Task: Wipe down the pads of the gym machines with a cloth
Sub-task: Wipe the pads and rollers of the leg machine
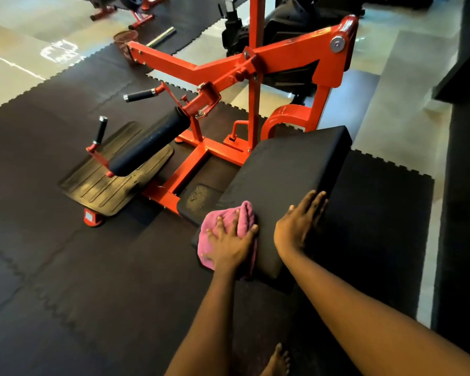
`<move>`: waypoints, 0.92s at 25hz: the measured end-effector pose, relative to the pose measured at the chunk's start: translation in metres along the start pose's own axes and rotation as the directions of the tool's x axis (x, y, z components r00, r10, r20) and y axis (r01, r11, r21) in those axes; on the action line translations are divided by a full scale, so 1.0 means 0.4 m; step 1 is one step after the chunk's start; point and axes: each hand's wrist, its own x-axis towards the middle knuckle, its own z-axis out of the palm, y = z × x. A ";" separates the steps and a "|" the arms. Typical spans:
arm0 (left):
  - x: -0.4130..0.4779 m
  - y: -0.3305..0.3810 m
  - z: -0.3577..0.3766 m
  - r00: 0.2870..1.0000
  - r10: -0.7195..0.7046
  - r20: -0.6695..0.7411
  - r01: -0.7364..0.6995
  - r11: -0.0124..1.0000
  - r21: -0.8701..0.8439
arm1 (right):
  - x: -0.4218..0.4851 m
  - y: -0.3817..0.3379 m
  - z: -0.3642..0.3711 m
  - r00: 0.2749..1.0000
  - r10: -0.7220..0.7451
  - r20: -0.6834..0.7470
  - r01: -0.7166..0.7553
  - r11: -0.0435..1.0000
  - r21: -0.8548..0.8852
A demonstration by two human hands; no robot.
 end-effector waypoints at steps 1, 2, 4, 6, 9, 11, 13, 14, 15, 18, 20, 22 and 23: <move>0.018 -0.019 0.010 0.999 -0.039 -0.030 0.038 0.999 -0.021 | -0.006 -0.004 -0.002 0.997 -0.076 0.019 0.078 0.992 -0.102; 0.028 -0.035 0.006 0.997 -0.061 -0.048 0.059 0.997 -0.039 | -0.013 -0.008 -0.002 0.987 -0.146 0.060 0.155 0.969 -0.190; 0.059 -0.070 -0.019 0.995 -0.064 -0.079 0.062 0.998 -0.021 | -0.022 -0.012 0.005 0.970 -0.207 0.129 0.237 0.925 -0.298; 0.105 -0.116 -0.040 0.993 -0.065 -0.102 0.066 0.998 0.008 | -0.020 -0.014 0.013 0.968 -0.204 0.146 0.245 0.897 -0.369; 0.182 -0.173 -0.074 0.986 -0.138 -0.090 0.138 0.990 -0.010 | -0.013 -0.015 0.018 0.963 -0.217 0.157 0.266 0.843 -0.467; 0.198 -0.174 -0.114 0.956 -0.294 -0.008 0.291 0.949 -0.120 | -0.013 -0.018 0.021 0.961 -0.227 0.158 0.276 0.818 -0.505; 0.179 -0.163 -0.131 0.964 -0.262 -0.056 0.253 0.959 -0.128 | -0.013 -0.020 0.019 0.964 -0.222 0.144 0.264 0.817 -0.512; 0.154 -0.160 -0.113 0.981 -0.144 -0.134 0.135 0.988 -0.072 | -0.014 -0.021 0.015 0.965 -0.219 0.144 0.262 0.814 -0.518; 0.118 -0.154 -0.089 0.982 0.007 -0.188 -0.010 1.000 -0.014 | -0.015 -0.023 0.013 0.965 -0.218 0.146 0.262 0.810 -0.525; 0.048 -0.167 -0.017 0.992 0.113 -0.060 -0.114 0.993 -0.013 | -0.018 -0.034 0.006 0.968 -0.201 0.150 0.250 0.805 -0.538; 0.073 -0.162 -0.035 0.994 0.088 -0.060 -0.091 0.995 -0.046 | -0.018 -0.037 0.005 0.968 -0.198 0.152 0.249 0.799 -0.547; 0.121 -0.168 -0.066 0.988 0.110 -0.107 -0.112 0.993 -0.020 | -0.021 -0.039 0.006 0.970 -0.193 0.149 0.244 0.795 -0.556; 0.163 -0.180 -0.071 0.986 0.115 -0.118 -0.115 0.993 0.004 | -0.022 -0.041 0.005 0.970 -0.191 0.149 0.242 0.793 -0.559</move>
